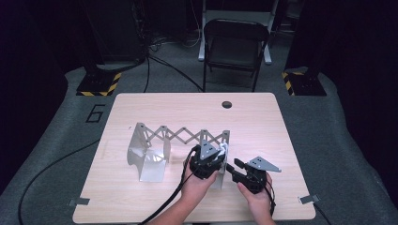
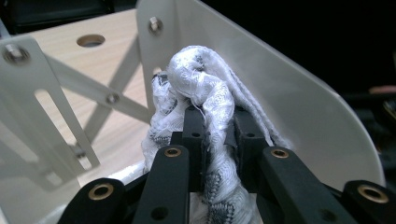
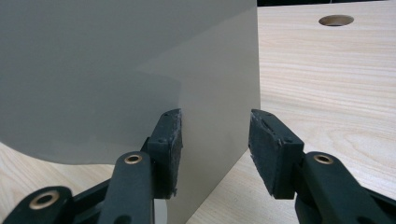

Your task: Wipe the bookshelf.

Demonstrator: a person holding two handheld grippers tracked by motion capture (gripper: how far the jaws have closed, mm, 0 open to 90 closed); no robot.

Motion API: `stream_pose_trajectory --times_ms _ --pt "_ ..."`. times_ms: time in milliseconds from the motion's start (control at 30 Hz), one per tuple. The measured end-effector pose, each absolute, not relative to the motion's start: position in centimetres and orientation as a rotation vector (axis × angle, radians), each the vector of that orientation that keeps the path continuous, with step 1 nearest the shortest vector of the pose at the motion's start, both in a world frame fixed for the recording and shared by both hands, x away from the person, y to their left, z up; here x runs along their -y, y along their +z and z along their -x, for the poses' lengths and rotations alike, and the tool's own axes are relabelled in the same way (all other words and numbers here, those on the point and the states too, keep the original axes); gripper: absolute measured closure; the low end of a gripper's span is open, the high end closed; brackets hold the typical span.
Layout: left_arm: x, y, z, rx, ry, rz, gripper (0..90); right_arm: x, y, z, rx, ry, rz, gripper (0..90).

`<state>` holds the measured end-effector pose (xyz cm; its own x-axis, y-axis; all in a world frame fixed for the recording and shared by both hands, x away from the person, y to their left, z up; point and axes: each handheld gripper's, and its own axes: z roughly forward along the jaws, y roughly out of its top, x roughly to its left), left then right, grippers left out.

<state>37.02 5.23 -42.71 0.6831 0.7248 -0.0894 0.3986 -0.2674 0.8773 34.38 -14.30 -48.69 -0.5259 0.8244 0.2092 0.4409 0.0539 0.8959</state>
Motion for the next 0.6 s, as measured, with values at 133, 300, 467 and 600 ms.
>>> stream_pose_trajectory --times_ms 133,300,467,600 --pt "-5.1 -42.7 -37.7 -0.894 0.397 -1.871 78.6 14.4 -48.7 -34.4 -1.985 1.469 -1.268 53.1" --pt "-4.9 -43.1 -37.8 -0.895 0.414 -1.878 78.6 14.4 -48.7 -34.4 -1.982 1.465 -1.270 52.5" --pt "-4.5 -44.2 -38.0 -0.912 0.417 -1.908 78.6 14.5 -48.8 -34.4 -1.979 1.462 -1.276 52.5" --pt "-4.2 -45.4 -38.0 -0.938 0.409 -1.935 78.7 14.5 -48.8 -34.4 -1.978 1.459 -1.275 52.7"
